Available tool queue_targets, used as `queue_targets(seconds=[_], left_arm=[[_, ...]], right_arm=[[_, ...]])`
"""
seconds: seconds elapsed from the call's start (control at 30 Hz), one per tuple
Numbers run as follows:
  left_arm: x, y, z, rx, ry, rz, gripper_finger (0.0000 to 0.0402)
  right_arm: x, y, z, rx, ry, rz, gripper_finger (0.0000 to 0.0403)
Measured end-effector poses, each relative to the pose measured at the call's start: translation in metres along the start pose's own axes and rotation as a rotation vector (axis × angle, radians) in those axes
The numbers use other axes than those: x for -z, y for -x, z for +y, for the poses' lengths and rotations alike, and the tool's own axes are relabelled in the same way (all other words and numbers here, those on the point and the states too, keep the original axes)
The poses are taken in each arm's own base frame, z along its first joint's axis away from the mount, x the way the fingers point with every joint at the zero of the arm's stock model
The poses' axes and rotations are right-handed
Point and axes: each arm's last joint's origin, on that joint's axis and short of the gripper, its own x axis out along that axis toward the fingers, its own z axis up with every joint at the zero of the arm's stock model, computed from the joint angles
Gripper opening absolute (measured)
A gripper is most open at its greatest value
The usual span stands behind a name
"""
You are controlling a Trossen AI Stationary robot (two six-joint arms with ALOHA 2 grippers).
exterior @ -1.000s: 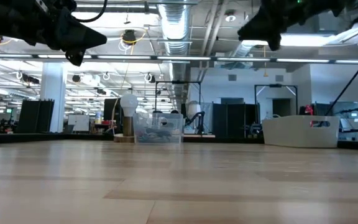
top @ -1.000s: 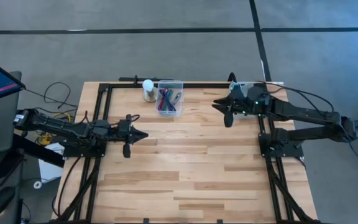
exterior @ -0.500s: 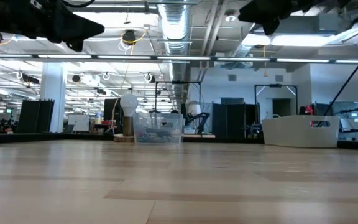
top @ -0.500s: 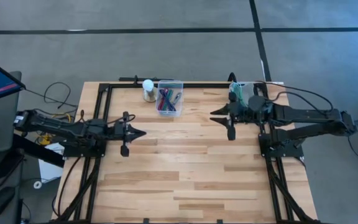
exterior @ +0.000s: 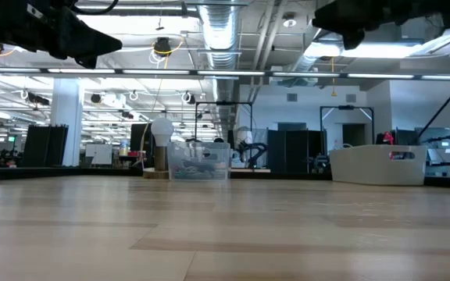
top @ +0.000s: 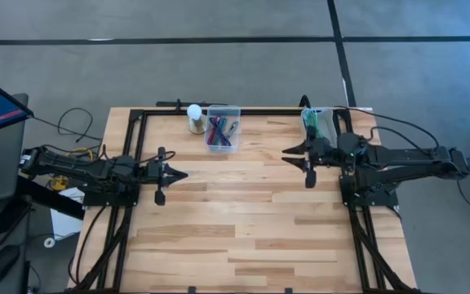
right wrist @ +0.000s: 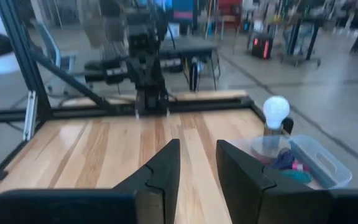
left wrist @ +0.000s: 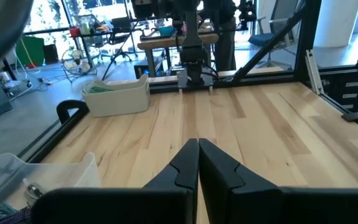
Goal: Pick & Place USB Port
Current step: Return to Home Position
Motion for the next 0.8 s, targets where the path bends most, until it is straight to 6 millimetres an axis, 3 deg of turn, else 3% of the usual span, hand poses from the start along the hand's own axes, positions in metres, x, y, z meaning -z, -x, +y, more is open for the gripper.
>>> queue_targets(seconds=[0.17,0.6,0.8], left_arm=[[0.0,0.0,0.0,-0.002,-0.015,0.001,0.0012],[-0.004,0.006,0.002,-0.004,-0.067,-0.04,0.0007],[-0.006,0.018,0.005,-0.007,-0.061,-0.069,0.0005]], right_arm=[[0.016,0.011,-0.001,-0.001,-0.024,-0.099,0.0098],[0.049,0.029,0.005,-0.052,-0.024,-0.113,0.0098],[0.05,0.042,0.008,-0.066,-0.024,-0.18,0.0098]])
